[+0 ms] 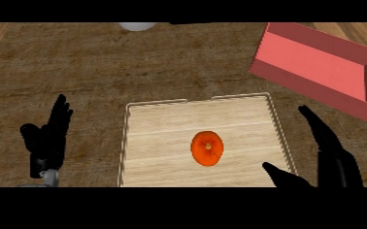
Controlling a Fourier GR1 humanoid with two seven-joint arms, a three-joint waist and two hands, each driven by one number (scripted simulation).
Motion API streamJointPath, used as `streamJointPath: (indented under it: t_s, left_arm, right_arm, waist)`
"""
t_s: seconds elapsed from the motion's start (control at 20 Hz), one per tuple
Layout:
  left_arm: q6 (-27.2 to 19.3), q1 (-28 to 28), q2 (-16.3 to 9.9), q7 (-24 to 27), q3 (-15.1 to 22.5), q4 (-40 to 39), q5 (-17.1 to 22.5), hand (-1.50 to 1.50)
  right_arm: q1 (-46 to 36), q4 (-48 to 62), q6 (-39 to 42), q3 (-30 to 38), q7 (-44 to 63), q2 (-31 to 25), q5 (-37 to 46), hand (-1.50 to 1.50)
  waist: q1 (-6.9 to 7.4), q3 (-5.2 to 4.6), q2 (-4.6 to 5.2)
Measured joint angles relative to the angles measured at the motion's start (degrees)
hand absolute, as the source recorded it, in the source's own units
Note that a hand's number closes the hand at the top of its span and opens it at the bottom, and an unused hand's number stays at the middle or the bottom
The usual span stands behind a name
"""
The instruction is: Pick the squash from the tray and place it in the cardboard box
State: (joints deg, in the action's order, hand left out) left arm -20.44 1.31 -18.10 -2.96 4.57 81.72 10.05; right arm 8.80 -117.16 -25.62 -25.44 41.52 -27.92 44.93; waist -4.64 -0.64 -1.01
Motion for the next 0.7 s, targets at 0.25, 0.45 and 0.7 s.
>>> streamJointPath:
  t_s: [0.25, 0.45, 0.7]
  left_arm:
    - [1.2, -2.4, 0.3, -0.1, 0.5, -1.1, 0.0, 0.00]
    - [2.0, -3.6, 0.9, 0.1, 1.2, -2.0, -0.3, 0.00]
    - [1.6, -3.8, 1.9, 0.9, 2.0, -2.5, -1.4, 0.00]
  right_arm:
    - [-0.7, -11.5, 13.5, -3.7, 15.8, 0.5, 5.5, -1.50]
    - [-3.8, -14.9, 22.6, -7.7, 22.7, 3.7, 8.1, -1.50]
    - [-6.9, -14.3, 28.9, -11.6, 27.1, 9.9, 10.4, -1.50]
  waist:
    - [2.19, 0.08, 0.51]
    - [3.76, 0.14, 0.79]
    - [4.77, 0.22, 0.93]
